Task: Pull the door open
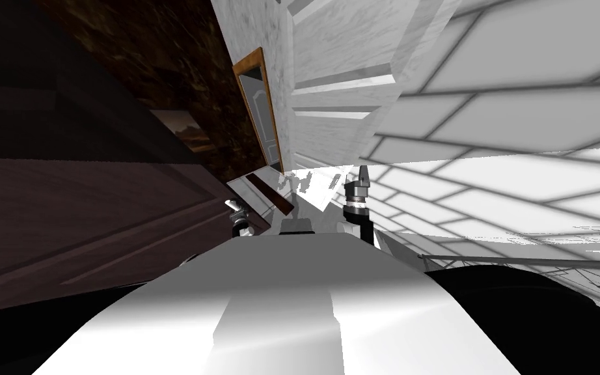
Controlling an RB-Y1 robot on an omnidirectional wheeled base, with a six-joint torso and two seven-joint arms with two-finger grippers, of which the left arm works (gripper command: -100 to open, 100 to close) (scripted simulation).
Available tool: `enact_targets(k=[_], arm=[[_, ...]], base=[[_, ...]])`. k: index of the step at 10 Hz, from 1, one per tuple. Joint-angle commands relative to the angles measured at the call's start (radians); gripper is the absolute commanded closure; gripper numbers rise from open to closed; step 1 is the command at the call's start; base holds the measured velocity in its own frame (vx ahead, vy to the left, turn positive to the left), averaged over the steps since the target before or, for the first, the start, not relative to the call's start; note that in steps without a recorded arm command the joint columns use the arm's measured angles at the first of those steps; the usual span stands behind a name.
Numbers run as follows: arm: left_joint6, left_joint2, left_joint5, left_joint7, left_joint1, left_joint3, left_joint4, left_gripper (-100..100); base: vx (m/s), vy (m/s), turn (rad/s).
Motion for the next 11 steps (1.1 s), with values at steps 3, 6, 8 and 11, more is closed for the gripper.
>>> enact_targets(k=[3,6,8,11], arm=[[0.008,-0.003,-0.023,0.016,0.004,-0.035,-0.009,100],[0.013,-0.002,-0.057,0.044,0.004,-0.085,-0.028,100],[0.016,-0.001,-0.075,0.058,0.004,-0.112,-0.038,100],[0.025,-0.003,-0.084,0.062,0.016,-0.129,-0.058,100]], base=[[-0.215,-0.003,-0.058],[-0.232,0.011,-0.069],[-0.248,0.024,-0.073],[-0.170,0.024,-0.057]])
